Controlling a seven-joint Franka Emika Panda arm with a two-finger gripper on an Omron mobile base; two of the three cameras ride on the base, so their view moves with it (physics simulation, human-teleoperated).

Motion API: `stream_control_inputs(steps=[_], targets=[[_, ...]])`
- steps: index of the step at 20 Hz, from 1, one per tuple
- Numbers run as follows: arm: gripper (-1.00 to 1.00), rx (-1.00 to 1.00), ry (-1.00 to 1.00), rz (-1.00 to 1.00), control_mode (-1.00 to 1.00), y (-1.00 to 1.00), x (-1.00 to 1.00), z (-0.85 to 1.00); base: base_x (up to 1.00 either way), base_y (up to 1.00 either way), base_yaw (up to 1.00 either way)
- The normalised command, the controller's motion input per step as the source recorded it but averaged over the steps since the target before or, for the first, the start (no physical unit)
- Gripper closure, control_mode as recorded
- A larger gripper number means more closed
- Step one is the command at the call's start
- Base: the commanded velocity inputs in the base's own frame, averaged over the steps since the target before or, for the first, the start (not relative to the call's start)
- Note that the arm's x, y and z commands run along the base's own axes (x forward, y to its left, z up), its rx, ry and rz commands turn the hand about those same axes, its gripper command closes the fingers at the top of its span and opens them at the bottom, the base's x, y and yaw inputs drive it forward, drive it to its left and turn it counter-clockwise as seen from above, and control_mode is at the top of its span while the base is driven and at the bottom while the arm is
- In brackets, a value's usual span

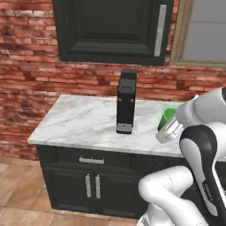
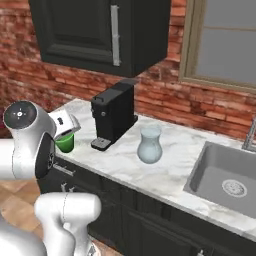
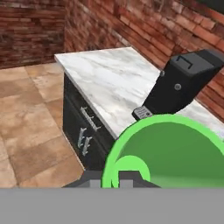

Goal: Place the pitcher and cup on the dining counter for serving.

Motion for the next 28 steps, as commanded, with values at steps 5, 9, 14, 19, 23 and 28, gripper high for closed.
stream_control_inputs(steps=[5, 9, 14, 19, 23, 28], targets=[[1.00, 0.00, 0.00, 0.00, 1.00, 0.00, 0.00, 0.00, -0.46, -0.08, 1.00], [1.00, 0.00, 0.00, 0.00, 1.00, 0.00, 0.00, 0.00, -0.10, 0.00, 1.00], [1.00, 0.00, 0.00, 0.00, 1.00, 0.00, 0.00, 0.00, 0.00, 0.00, 1.00], [1.00, 0.00, 0.00, 0.00, 1.00, 0.00, 0.00, 0.00, 0.00, 0.00, 1.00], [1.00, 0.00, 0.00, 0.00, 1.00, 0.00, 0.00, 0.00, 0.00, 0.00, 1.00], [1.00, 0.00, 0.00, 0.00, 1.00, 0.00, 0.00, 0.00, 0.02, 0.00, 1.00]])
